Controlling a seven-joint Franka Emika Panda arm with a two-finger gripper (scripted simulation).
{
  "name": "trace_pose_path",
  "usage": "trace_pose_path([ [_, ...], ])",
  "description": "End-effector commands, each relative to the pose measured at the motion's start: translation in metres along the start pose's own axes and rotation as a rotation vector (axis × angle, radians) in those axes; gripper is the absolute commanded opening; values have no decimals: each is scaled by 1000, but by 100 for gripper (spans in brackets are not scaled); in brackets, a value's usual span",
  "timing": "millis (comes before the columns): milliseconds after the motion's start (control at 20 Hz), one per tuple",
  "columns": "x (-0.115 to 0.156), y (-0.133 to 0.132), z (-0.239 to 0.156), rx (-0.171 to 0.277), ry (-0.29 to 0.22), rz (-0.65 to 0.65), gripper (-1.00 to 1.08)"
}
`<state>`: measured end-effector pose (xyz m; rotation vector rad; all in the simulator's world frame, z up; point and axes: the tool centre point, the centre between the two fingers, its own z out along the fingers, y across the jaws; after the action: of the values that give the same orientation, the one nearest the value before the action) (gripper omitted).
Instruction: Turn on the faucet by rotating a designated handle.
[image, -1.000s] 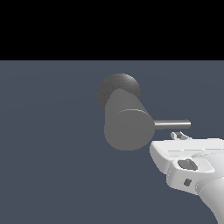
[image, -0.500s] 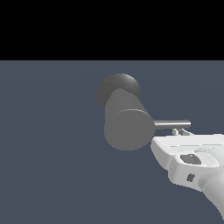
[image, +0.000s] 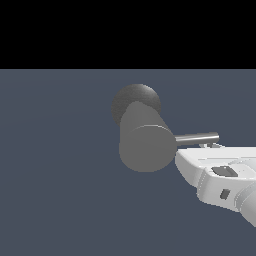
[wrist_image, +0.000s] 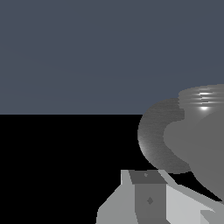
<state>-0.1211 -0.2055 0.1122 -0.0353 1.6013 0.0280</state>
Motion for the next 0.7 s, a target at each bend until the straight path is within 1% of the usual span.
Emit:
trace_pose_path([
  [0, -26, -1, 1, 3, -31, -11, -100],
  [100, -29, -2, 1, 3, -31, -11, -100],
  [150, -2, 0, 0, -3, 10, 3, -100],
  [650, -38, 7, 0, -1, -6, -3, -100],
])
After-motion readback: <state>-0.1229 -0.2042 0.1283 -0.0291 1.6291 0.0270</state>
